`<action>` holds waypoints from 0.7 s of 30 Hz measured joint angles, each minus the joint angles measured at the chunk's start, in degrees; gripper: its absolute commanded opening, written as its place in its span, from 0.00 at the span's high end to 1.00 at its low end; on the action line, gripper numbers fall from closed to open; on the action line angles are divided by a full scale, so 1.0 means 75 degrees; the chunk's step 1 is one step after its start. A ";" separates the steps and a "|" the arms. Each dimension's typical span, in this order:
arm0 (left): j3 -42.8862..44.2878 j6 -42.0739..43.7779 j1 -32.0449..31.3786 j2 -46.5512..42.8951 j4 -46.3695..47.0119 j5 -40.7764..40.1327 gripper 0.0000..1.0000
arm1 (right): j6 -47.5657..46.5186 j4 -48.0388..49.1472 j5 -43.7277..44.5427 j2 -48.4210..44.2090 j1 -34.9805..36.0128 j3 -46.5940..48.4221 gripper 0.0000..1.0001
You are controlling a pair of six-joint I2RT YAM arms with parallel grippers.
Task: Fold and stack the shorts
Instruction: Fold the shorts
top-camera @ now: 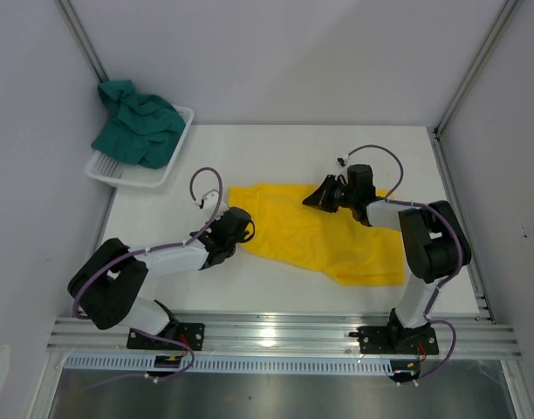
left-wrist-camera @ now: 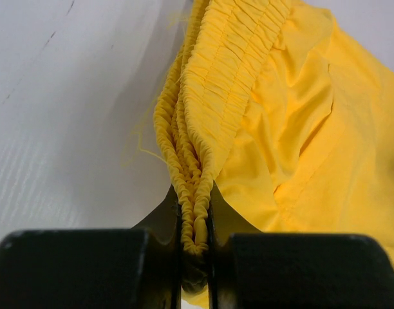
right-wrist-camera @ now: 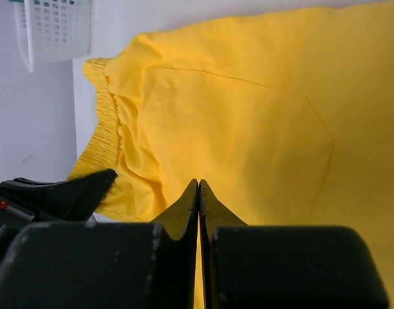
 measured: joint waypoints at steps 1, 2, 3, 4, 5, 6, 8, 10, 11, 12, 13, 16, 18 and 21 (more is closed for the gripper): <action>0.0000 0.0032 0.0023 -0.0061 -0.0044 0.0015 1.00 | 0.0029 0.0009 0.0006 0.0087 0.0009 0.0000 1.00; 0.0000 0.0067 0.0047 -0.0131 -0.0087 0.0026 1.00 | 0.0058 0.0012 0.0038 0.0157 0.0017 -0.0023 1.00; -0.0003 0.0108 0.0064 -0.0195 -0.0134 0.0032 1.00 | 0.0076 0.0009 0.0111 0.0198 0.0041 -0.0067 1.00; -0.0003 0.0143 0.0082 -0.0259 -0.0163 0.0029 1.00 | 0.0073 -0.0009 0.0187 0.0227 0.0058 -0.0117 1.00; -0.0003 0.0192 0.0099 -0.0329 -0.0189 0.0029 1.00 | 0.0067 -0.0044 0.0265 0.0248 0.0070 -0.0154 1.00; -0.0003 0.0236 0.0114 -0.0393 -0.0221 0.0026 1.00 | 0.0058 -0.0105 0.0388 0.0262 0.0096 -0.0184 1.00; -0.0003 0.0294 0.0143 -0.0498 -0.0315 0.0017 1.00 | 0.0047 -0.0213 0.0662 0.0306 0.0157 -0.0192 1.00; -0.0003 0.0393 0.0172 -0.0548 -0.0388 0.0009 1.00 | 0.0047 -0.0221 0.0968 0.0402 0.0219 -0.0192 1.00; -0.0003 0.0425 0.0184 -0.0551 -0.0417 -0.0009 1.00 | 0.0052 -0.0198 0.1078 0.0478 0.0262 -0.0189 1.00; -0.0003 0.0469 0.0189 -0.0551 -0.0428 -0.0023 1.00 | 0.0058 -0.0187 0.1172 0.0592 0.0306 -0.0181 1.00; -0.0003 0.0533 0.0189 -0.0551 -0.0434 -0.0029 1.00 | 0.0073 -0.0187 0.1265 0.0743 0.0361 -0.0146 1.00; -0.0003 0.0816 0.0198 -0.0565 -0.0356 -0.0041 1.00 | 0.0198 -0.0082 0.1419 0.1099 0.0525 0.0160 1.00; -0.0029 0.1125 0.0213 -0.0609 -0.0131 -0.0047 1.00 | 0.0227 -0.0064 0.1594 0.1335 0.0682 0.0495 1.00; -0.0047 0.1638 0.0216 -0.0772 0.0102 -0.0108 1.00 | 0.0280 -0.0052 0.1877 0.1609 0.0930 0.0898 1.00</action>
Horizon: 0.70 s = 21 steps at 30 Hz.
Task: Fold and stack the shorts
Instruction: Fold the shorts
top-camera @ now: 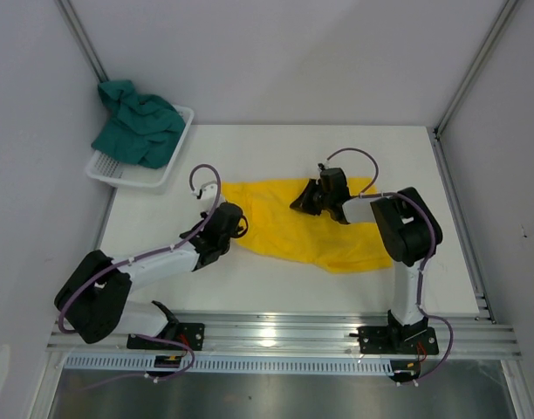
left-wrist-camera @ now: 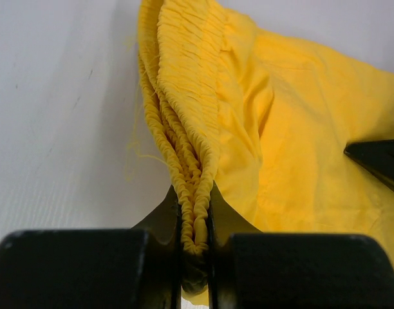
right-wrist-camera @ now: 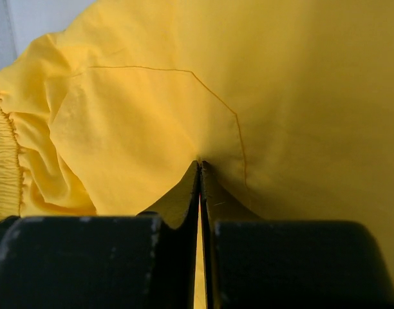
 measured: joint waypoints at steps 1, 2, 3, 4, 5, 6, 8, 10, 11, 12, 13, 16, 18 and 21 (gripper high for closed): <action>0.0000 0.0172 0.0003 -0.0061 0.0038 -0.0032 1.00 | 0.0009 0.0003 0.0052 0.0061 0.0052 0.0082 1.00; 0.0003 0.0338 0.0003 -0.0122 0.0052 -0.0070 1.00 | 0.0041 0.0006 0.0111 0.0128 0.0105 0.0178 1.00; 0.0015 0.0516 0.0003 -0.0184 0.0052 -0.0125 1.00 | 0.0067 0.0012 0.0154 0.0195 0.0154 0.0256 1.00; 0.0029 0.0644 0.0003 -0.0219 0.0050 -0.0169 1.00 | 0.0096 0.0015 0.0178 0.0233 0.0198 0.0321 1.00; 0.0058 0.0796 0.0003 -0.0256 0.0047 -0.0210 1.00 | 0.0119 0.0009 0.0210 0.0271 0.0233 0.0382 1.00; 0.0093 0.0944 0.0003 -0.0294 0.0041 -0.0271 1.00 | 0.0134 -0.0006 0.0248 0.0291 0.0251 0.0428 1.00; 0.0178 0.1148 0.0003 -0.0315 0.0006 -0.0385 1.00 | 0.0134 -0.0035 0.0309 0.0289 0.0271 0.0434 1.00; 0.0224 0.1262 0.0003 -0.0315 -0.0012 -0.0431 1.00 | 0.0131 -0.0070 0.0323 0.0259 0.0262 0.0434 1.00; 0.0230 0.1300 0.0003 -0.0315 -0.0012 -0.0455 1.00 | 0.0119 -0.0131 0.0329 0.0224 0.0256 0.0428 1.00; 0.0227 0.1346 0.0003 -0.0315 -0.0012 -0.0469 1.00 | 0.0102 -0.0219 0.0329 0.0166 0.0242 0.0399 1.00; 0.0227 0.1358 0.0003 -0.0312 -0.0012 -0.0478 1.00 | 0.0076 -0.0289 0.0332 0.0067 0.0221 0.0321 1.00; 0.0227 0.1408 0.0003 -0.0274 -0.0006 -0.0560 1.00 | 0.0009 -0.0519 0.0297 -0.0423 0.0137 -0.0096 1.00; 0.0227 0.1408 0.0003 -0.0187 -0.0006 -0.0595 1.00 | -0.0026 -0.0612 0.0233 -0.0874 0.0093 -0.0478 1.00; 0.0227 0.1408 0.0003 -0.0015 -0.0009 -0.0603 1.00 | -0.0070 -0.0662 0.0134 -0.1667 0.0085 -0.1128 1.00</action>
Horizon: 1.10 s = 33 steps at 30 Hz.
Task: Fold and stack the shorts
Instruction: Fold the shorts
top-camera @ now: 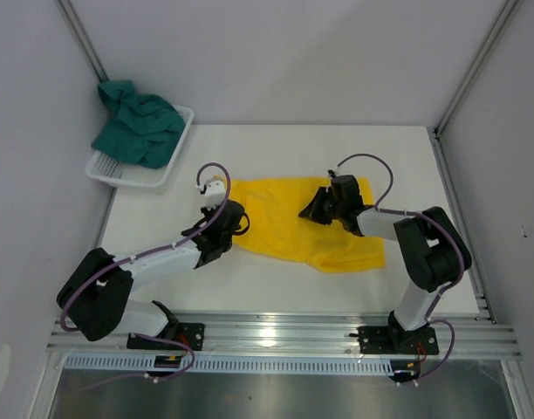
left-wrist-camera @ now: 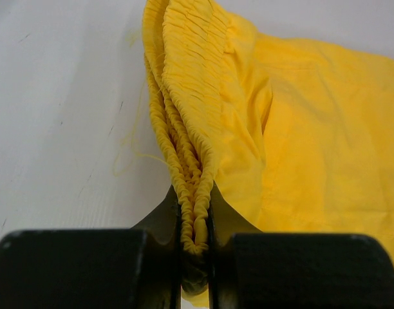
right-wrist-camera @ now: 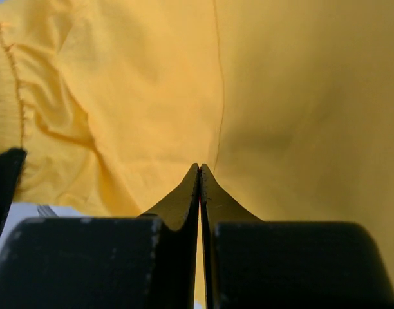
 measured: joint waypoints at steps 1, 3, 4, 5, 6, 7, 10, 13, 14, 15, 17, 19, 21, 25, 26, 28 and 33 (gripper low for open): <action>0.0000 0.0000 0.0000 0.0044 0.0000 0.0000 1.00 | -0.0017 -0.0012 -0.0029 -0.0175 0.0009 -0.0143 1.00; 0.0000 0.0000 0.0000 0.0079 0.0000 -0.0003 1.00 | -0.0052 0.0003 -0.0137 -0.0487 0.0038 -0.0443 1.00; 0.0000 0.0000 0.0000 0.0079 0.0000 -0.0003 1.00 | -0.0070 0.0023 -0.0198 -0.0574 0.0067 -0.0586 1.00; 0.0000 0.0000 0.0000 0.0079 0.0006 -0.0009 1.00 | -0.0076 0.0023 -0.0242 -0.0603 0.0096 -0.0676 1.00; 0.0000 0.0000 0.0000 0.0079 0.0003 -0.0017 1.00 | -0.0082 0.0041 -0.0303 -0.0603 0.0152 -0.0790 1.00; 0.0000 0.0000 0.0000 0.0079 0.0003 -0.0017 1.00 | -0.0090 0.0023 -0.0347 -0.0603 0.0224 -0.0898 1.00; 0.0000 0.0003 0.0000 0.0076 0.0003 -0.0023 1.00 | -0.0105 0.0023 -0.0516 -0.0589 0.0498 -0.1166 1.00; 0.0000 0.0012 0.0000 0.0067 0.0003 -0.0029 1.00 | -0.0096 0.0192 -0.0752 -0.0428 0.0685 -0.1300 1.00; 0.0000 0.0023 0.0000 0.0064 0.0003 -0.0032 1.00 | -0.0096 0.0224 -0.0784 -0.0364 0.0705 -0.1329 1.00; 0.0000 0.0082 0.0000 0.0047 0.0003 -0.0035 1.00 | -0.0038 0.0329 -0.0877 -0.0294 0.0708 -0.1358 1.00; -0.0015 0.0233 0.0000 -0.0050 0.0064 -0.0029 1.00 | -0.0009 0.0460 -0.0924 -0.0236 0.0729 -0.1364 1.00; -0.0029 0.0385 0.0000 -0.0181 0.0166 -0.0035 1.00 | 0.0015 0.0580 -0.0930 -0.0175 0.0743 -0.1364 1.00; -0.0032 0.0560 0.0000 -0.0323 0.0286 -0.0082 1.00 | 0.0020 0.0679 -0.0909 -0.0134 0.0772 -0.1364 1.00; -0.0032 0.0947 -0.0047 -0.0472 0.0513 -0.0283 1.00 | 0.0044 0.0720 -0.0699 -0.0099 0.0912 -0.1291 1.00; -0.0035 0.1037 -0.0079 -0.0490 0.0560 -0.0338 1.00 | 0.0041 0.0711 -0.0635 -0.0076 0.0959 -0.1244 1.00; -0.0047 0.1282 -0.0166 -0.0533 0.0714 -0.0417 1.00 | 0.0044 0.0691 -0.0548 0.0003 0.1043 -0.1131 1.00; -0.0058 0.2052 -0.0542 -0.0691 0.1274 -0.0659 1.00 | 0.0067 0.0664 -0.0498 0.0376 0.1201 -0.0662 1.00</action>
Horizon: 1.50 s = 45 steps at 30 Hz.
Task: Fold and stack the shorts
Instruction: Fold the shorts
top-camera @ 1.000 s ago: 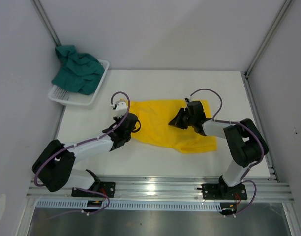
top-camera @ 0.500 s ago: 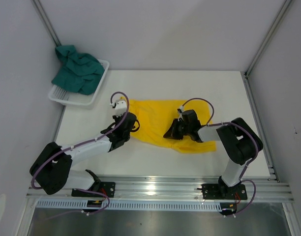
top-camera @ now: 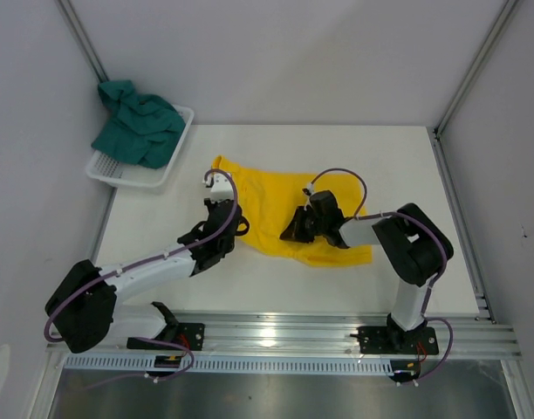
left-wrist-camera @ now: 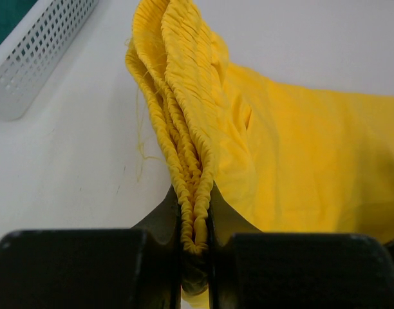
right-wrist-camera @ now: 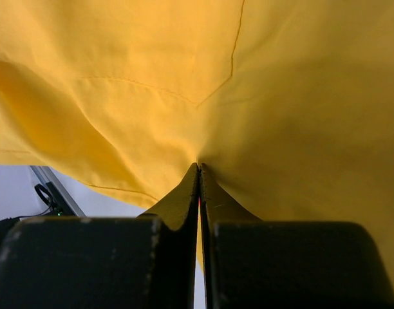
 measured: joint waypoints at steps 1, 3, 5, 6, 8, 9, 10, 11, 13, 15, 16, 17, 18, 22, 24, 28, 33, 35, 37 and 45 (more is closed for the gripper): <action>0.0000 0.0178 -0.0108 -0.0029 0.0143 -0.0073 1.00 | 0.0006 0.0003 0.0012 0.0096 0.0035 0.0119 1.00; 0.0000 0.0533 -0.0347 -0.0070 0.0425 -0.0201 1.00 | 0.0050 0.0009 0.0020 0.0300 0.0125 0.0364 1.00; 0.0003 0.0924 -0.0603 -0.0087 0.0688 -0.0344 1.00 | 0.0143 0.0061 0.0038 0.0554 0.0265 0.0664 1.00; 0.0003 0.1119 -0.0717 -0.0087 0.0825 -0.0411 1.00 | 0.0195 0.0061 0.0038 0.0670 0.0344 0.0807 1.00; 0.0003 0.1553 -0.0944 -0.0087 0.1070 -0.0562 1.00 | 0.0318 0.0125 0.0041 0.0915 0.0519 0.1093 1.00; 0.0006 0.1751 -0.1032 -0.0087 0.1192 -0.0603 1.00 | 0.0393 0.0178 0.0032 0.1029 0.0609 0.1212 1.00; 0.0006 0.1973 -0.1139 -0.0087 0.1332 -0.0656 1.00 | 0.0455 0.0213 0.0023 0.1113 0.0679 0.1306 1.00; 0.0015 0.2194 -0.1247 -0.0087 0.1448 -0.0694 1.00 | 0.0527 0.0256 0.0017 0.1207 0.0761 0.1408 1.00; 0.0038 0.2617 -0.1440 -0.0085 0.1722 -0.0731 1.00 | 0.0650 0.0289 0.0003 0.1332 0.0883 0.1550 1.00; 0.0067 0.3080 -0.1687 -0.0050 0.2057 -0.0746 1.00 | 0.0702 0.0254 0.0006 0.1405 0.0947 0.1670 1.00; 0.0102 0.3319 -0.1833 0.0012 0.2276 -0.0758 1.00 | 0.0731 0.0216 0.0009 0.1425 0.0965 0.1716 1.00; 0.0163 0.3561 -0.1979 0.0096 0.2463 -0.0775 1.00 | 0.0755 0.0175 0.0009 0.1443 0.0976 0.1754 1.00; 0.0242 0.3789 -0.2107 0.0198 0.2646 -0.0790 1.00 | 0.0796 0.0146 0.0003 0.1478 0.0976 0.1810 1.00; 0.0493 0.4433 -0.2433 0.0644 0.3200 -0.0705 1.00 | 0.1005 0.0227 -0.0125 0.1574 0.0970 0.1859 1.00; 0.0568 0.4625 -0.2500 0.0901 0.3395 -0.0702 1.00 | 0.1148 0.0370 -0.0213 0.1629 0.0927 0.1842 0.97; 0.0589 0.4890 -0.2550 0.1317 0.3573 -0.0702 1.00 | 0.1486 0.0813 -0.0338 0.1638 0.0796 0.1600 0.82; 0.0589 0.5120 -0.2556 0.1518 0.3724 -0.0723 1.00 | 0.1571 0.0749 -0.0291 0.1250 0.0542 0.1300 0.68; 0.0589 0.5170 -0.2562 0.1518 0.3832 -0.0734 1.00 | 0.1574 0.0606 -0.0213 0.0938 0.0350 0.1139 0.66; 0.0589 0.5237 -0.2565 0.1518 0.3905 -0.0737 1.00 | 0.1571 0.0423 -0.0131 0.0615 0.0154 0.1078 0.64; 0.0589 0.5523 -0.2600 0.1518 0.4060 -0.0842 1.00 | 0.1137 -0.0641 0.0274 -0.0778 -0.0527 0.1075 0.61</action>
